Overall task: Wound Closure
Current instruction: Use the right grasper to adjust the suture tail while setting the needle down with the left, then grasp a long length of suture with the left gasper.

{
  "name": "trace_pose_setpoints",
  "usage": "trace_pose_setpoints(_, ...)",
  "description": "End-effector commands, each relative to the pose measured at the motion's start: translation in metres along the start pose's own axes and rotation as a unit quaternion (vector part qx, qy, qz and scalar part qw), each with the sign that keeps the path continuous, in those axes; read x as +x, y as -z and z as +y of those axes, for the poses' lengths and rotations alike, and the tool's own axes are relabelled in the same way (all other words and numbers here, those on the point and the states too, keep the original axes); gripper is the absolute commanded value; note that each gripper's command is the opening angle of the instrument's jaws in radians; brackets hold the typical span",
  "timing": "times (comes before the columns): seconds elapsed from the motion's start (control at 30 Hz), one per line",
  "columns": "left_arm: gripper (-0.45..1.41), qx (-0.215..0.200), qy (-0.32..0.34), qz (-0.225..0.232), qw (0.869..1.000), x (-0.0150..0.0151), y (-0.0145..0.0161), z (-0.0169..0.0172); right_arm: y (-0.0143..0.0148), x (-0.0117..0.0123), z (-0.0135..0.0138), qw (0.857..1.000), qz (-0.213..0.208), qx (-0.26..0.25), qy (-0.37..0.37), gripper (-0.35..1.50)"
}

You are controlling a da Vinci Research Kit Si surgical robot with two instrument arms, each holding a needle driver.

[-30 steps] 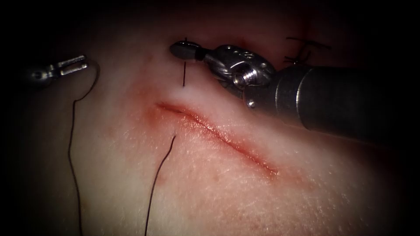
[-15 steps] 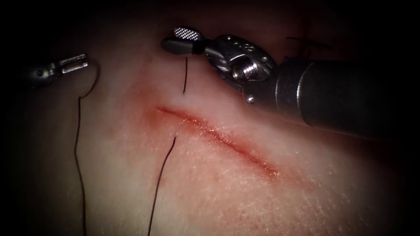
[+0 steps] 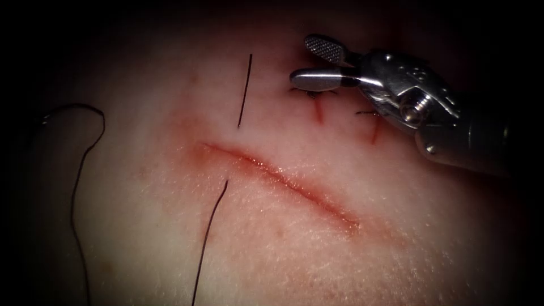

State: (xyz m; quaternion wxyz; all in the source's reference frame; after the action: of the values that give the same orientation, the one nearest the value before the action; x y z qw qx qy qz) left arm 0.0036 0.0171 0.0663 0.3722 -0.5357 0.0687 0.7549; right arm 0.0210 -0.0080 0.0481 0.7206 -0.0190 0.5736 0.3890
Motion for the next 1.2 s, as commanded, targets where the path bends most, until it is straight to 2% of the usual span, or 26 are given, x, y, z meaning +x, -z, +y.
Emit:
trace_pose_setpoints(0.03, 1.26, 0.004, 0.002, 0.0, 1.0, 0.0002, -0.0002, 0.0007, -0.0007, 0.0009, 0.0017, 0.998, 0.011, -0.016, 0.063, 0.89)
trace_pose_setpoints(0.07, 1.26, 0.007, 0.004, 0.001, 1.0, 0.0008, 0.0001, 0.0008, -0.0007, 0.0013, 0.002, 0.996, 0.009, -0.019, 0.091, 0.86)
trace_pose_setpoints(0.1, 1.26, 0.008, 0.006, 0.0, 1.0, 0.0017, 0.0005, 0.0006, -0.0007, 0.0019, 0.0021, 0.993, 0.007, -0.021, 0.12, 0.66)
trace_pose_setpoints(0.2, 1.26, 0.012, 0.01, -0.006, 1.0, 0.0032, 0.001, 0.0006, -0.0007, 0.0025, 0.0018, 0.992, 0.007, -0.021, 0.126, 0.63)
trace_pose_setpoints(0.23, 1.26, 0.009, 0.01, -0.005, 1.0, 0.0037, 0.0012, 0.0009, -0.0006, 0.0025, 0.0016, 0.989, 0.007, -0.021, 0.143, 0.56)
trace_pose_setpoints(0.27, 1.25, 0.005, 0.01, -0.002, 1.0, 0.0039, 0.0013, 0.0011, -0.0004, 0.0025, 0.0013, 0.986, 0.014, -0.025, 0.166, -0.1)
trace_pose_setpoints(0.3, 1.25, 0.002, 0.01, 0.001, 1.0, 0.0041, 0.0012, 0.0016, -0.0002, 0.0025, 0.001, 0.985, 0.022, -0.031, 0.171, -0.35)
trace_pose_setpoints(0.33, 1.19, -0.01, 0.007, 0.014, 1.0, 0.0042, 0.0009, 0.0032, 0.0, 0.0026, 0.0006, 0.982, 0.034, -0.037, 0.181, -0.35)
trace_pose_setpoints(0.4, 1.11, -0.035, -0.001, 0.016, 0.999, 0.0039, 0.0002, 0.0054, 0.0001, 0.0027, 0.0002, 0.98, 0.018, -0.018, 0.196, -0.35)
trace_pose_setpoints(0.43, 1.08, -0.044, 0.005, 0.014, 0.999, 0.0036, -0.0003, 0.0065, 0.0001, 0.0028, 0.0001, 0.98, 0.007, 0.0, 0.198, -0.35)
trace_pose_setpoints(0.5, 1.01, -0.091, 0.02, -0.01, 0.996, 0.0024, -0.0026, 0.0115, 0.0008, 0.0024, -0.0001, 0.975, -0.008, 0.082, 0.208, -0.35)
trace_pose_setpoints(0.57, 0.99, -0.113, 0.02, -0.021, 0.993, 0.0018, -0.0041, 0.0144, 0.0012, 0.002, -0.0005, 0.969, -0.033, 0.107, 0.219, -0.35)
trace_pose_setpoints(0.6, 0.99, -0.13, 0.024, -0.027, 0.991, 0.0014, -0.0054, 0.0167, 0.0016, 0.0012, -0.0012, 0.963, -0.058, 0.122, 0.233, -0.35)
trace_pose_setpoints(0.73, 1.01, -0.156, 0.027, -0.04, 0.987, 0.0004, -0.0078, 0.0212, 0.0025, -0.0009, -0.0032, 0.951, -0.113, 0.129, 0.257, -0.35)
trace_pose_setpoints(0.77, 1.04, -0.156, 0.026, -0.054, 0.986, -0.0002, -0.0083, 0.0226, 0.003, -0.002, -0.0042, 0.944, -0.136, 0.141, 0.267, -0.3)
trace_pose_setpoints(0.8, 1.09, -0.153, 0.023, -0.07, 0.985, -0.0008, -0.0086, 0.0235, 0.0032, -0.0025, -0.0046, 0.941, -0.142, 0.143, 0.271, -0.15)
trace_pose_setpoints(0.83, 1.14, -0.148, 0.02, -0.095, 0.984, -0.0016, -0.0087, 0.0244, 0.0037, -0.0035, -0.0053, 0.938, -0.158, 0.143, 0.274, 0.51)
trace_pose_setpoints(0.9, 1.14, -0.143, 0.021, -0.124, 0.982, -0.0028, -0.0086, 0.0251, 0.0041, -0.0043, -0.0059, 0.935, -0.176, 0.146, 0.271, 0.86)
trace_pose_setpoints(0.93, 1.11, -0.142, 0.027, -0.138, 0.98, -0.0034, -0.0084, 0.0255, 0.0043, -0.0046, -0.0062, 0.934, -0.186, 0.149, 0.266, 0.89)
trace_pose_setpoints(0.97, 1.03, -0.148, 0.051, -0.186, 0.97, -0.005, -0.0081, 0.0263, 0.0046, -0.0054, -0.0067, 0.933, -0.203, 0.154, 0.253, 0.93)
trace_pose_setpoints(1.0, 1.03, -0.151, 0.057, -0.206, 0.965, -0.0055, -0.008, 0.0267, 0.0047, -0.0058, -0.0071, 0.933, -0.214, 0.155, 0.245, 0.93)
trace_pose_setpoints(1.03, 1.01, -0.15, 0.085, -0.248, 0.953, -0.0068, -0.0078, 0.0275, 0.0048, -0.0065, -0.0076, 0.932, -0.225, 0.155, 0.239, 0.96)
trace_pose_setpoints(1.1, 1.03, -0.149, 0.113, -0.278, 0.942, -0.0083, -0.0071, 0.0288, 0.0048, -0.007, -0.0081, 0.932, -0.227, 0.155, 0.237, 0.96)
trace_pose_setpoints(1.2, 1.06, -0.153, 0.123, -0.29, 0.937, -0.0097, -0.0063, 0.0304, 0.0049, -0.0072, -0.0082, 0.933, -0.229, 0.155, 0.233, 0.96)
